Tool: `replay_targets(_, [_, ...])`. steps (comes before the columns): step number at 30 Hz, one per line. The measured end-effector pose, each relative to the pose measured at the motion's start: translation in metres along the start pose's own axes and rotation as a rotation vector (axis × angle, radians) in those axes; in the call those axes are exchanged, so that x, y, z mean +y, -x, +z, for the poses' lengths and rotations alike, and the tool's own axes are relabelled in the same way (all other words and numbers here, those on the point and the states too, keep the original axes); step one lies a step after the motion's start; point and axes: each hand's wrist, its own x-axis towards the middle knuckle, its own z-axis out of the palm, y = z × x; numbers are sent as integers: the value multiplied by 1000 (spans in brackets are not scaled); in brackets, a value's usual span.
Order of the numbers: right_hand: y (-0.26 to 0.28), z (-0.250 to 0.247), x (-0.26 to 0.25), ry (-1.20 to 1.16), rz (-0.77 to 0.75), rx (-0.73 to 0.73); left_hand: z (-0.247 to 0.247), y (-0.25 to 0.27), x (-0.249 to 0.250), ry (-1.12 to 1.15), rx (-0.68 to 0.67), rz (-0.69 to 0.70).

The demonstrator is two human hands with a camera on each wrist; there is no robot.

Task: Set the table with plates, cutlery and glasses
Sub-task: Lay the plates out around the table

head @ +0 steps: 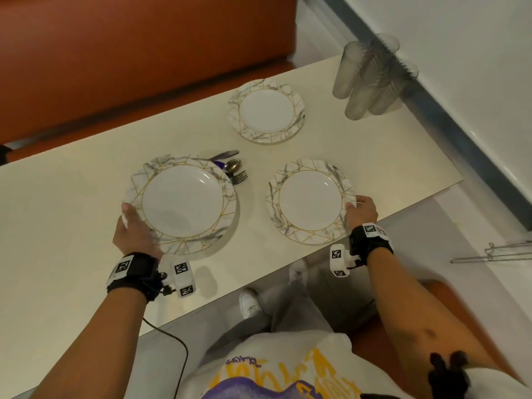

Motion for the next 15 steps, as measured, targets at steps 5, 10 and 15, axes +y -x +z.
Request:
replay_targets(5, [-6,-7,4,41,-35,41,4,5,-5,12,-28,-10])
replay_targets(10, [-13,-16,6,71,-38,32,11,6,-11,16,-35,-11])
replay_targets(15, [-15,-16,0,77,-48,38,16,10,-12,16,-35,-12])
